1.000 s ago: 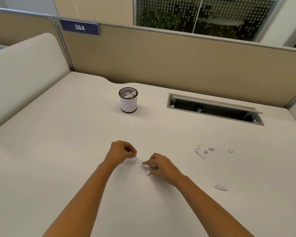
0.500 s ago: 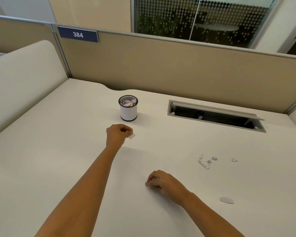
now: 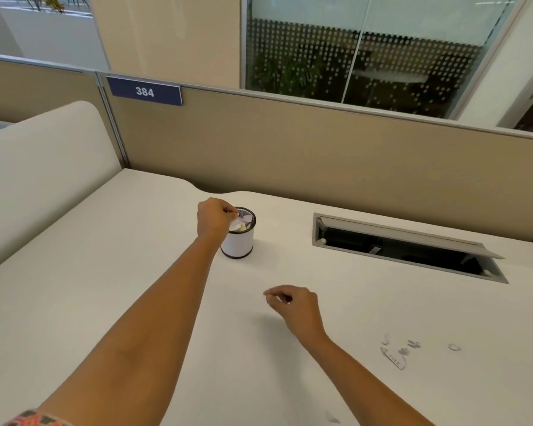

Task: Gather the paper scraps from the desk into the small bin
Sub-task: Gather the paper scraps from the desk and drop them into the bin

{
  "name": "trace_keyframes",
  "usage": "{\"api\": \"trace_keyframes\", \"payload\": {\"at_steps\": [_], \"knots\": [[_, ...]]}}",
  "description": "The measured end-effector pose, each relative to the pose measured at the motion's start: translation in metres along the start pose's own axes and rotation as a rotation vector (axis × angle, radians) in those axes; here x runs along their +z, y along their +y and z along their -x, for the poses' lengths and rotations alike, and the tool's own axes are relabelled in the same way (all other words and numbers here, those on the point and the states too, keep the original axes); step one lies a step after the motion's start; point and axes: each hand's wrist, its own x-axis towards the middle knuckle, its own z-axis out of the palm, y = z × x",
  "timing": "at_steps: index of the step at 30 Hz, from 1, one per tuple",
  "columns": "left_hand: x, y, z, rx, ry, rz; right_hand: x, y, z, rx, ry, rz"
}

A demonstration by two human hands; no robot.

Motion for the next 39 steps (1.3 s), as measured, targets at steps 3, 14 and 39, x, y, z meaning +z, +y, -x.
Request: {"api": "trace_keyframes", "payload": {"at_steps": [3, 14, 39], "knots": [[0.009, -0.004, -0.021, 0.015, -0.069, -0.162, 0.006, -0.038, -0.054, -0.029, 0.057, 0.006], [0.035, -0.023, -0.055, 0.127, -0.124, -0.379, 0.049, -0.094, -0.176, -0.087, 0.205, 0.278], [0.037, -0.033, -0.049, 0.218, -0.129, -0.985, 0.066, -0.099, -0.165, -0.329, -0.144, 1.18]]}}
